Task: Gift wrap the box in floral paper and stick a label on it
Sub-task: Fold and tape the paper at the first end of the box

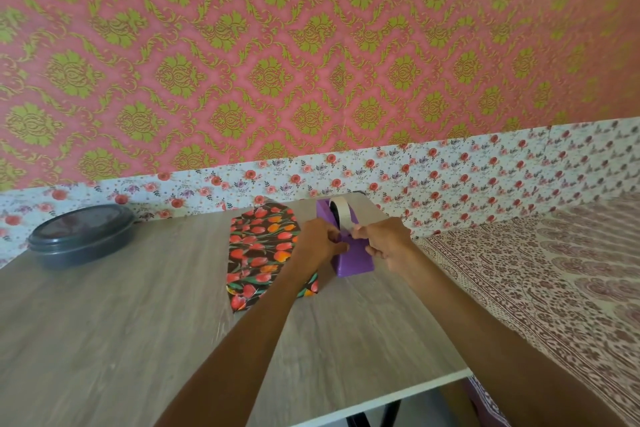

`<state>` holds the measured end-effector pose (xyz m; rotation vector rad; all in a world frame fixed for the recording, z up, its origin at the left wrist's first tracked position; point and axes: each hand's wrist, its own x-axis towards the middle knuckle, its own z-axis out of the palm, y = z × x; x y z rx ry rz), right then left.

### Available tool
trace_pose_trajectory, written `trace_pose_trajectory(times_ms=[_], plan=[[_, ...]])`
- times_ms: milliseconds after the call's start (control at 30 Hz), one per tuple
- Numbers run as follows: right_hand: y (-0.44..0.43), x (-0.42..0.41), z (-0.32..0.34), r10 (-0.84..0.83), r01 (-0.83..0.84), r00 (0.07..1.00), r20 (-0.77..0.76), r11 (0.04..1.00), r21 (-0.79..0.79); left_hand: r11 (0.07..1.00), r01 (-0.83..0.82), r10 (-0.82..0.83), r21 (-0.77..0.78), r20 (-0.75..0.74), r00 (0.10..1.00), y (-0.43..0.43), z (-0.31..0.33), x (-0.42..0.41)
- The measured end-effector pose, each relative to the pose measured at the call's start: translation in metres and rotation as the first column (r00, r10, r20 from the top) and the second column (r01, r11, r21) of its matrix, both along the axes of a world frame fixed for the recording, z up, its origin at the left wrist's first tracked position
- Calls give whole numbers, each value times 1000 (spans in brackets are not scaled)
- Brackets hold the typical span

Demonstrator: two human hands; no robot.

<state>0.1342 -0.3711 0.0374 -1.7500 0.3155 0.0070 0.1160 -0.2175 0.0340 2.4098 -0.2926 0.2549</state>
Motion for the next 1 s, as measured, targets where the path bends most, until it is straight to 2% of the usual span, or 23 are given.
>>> trace_pose_trajectory(times_ms=[133, 200, 333, 467, 533, 600, 667, 733, 867, 900, 1000], plan=[[-2, -7, -13, -5, 33, 995, 95, 954, -297, 1000, 2, -2, 20, -7, 1000, 1, 1, 2], [-3, -11, -17, 83, 12, 977, 194, 896, -445, 999, 4, -3, 34, -12, 1000, 0, 3, 2], [-1, -12, -17, 170, 95, 925, 340, 762, -640, 998, 32, -31, 45, -11, 999, 1, 6, 2], [-9, -20, -11, 282, -14, 939, 199, 605, -796, 996, 31, -29, 81, -23, 999, 1, 9, -2], [-16, -27, -11, 337, -59, 921, 198, 620, -783, 992, 23, -19, 123, -38, 999, -1, 13, -9], [-19, -37, -9, 414, -125, 865, 284, 725, -677, 996, -17, 19, 83, -20, 1000, 1, 21, -20], [-17, -51, -3, 473, -254, 807, 353, 818, -516, 998, -64, 65, -25, 27, 998, 8, 30, -34], [-9, -67, 2, 547, -367, 754, 362, 809, -459, 991, -64, 68, -116, 33, 997, 23, 33, -51], [18, -88, 4, 643, -442, 703, 305, 731, -520, 944, 12, -43, -330, -86, 995, 58, 28, -90], [24, -90, 5, 647, -450, 702, 297, 727, -519, 942, 23, -51, -335, -74, 996, 64, 26, -97], [43, -95, 7, 668, -477, 690, 280, 710, -518, 978, 29, -27, -207, 12, 1000, 81, 23, -114]])
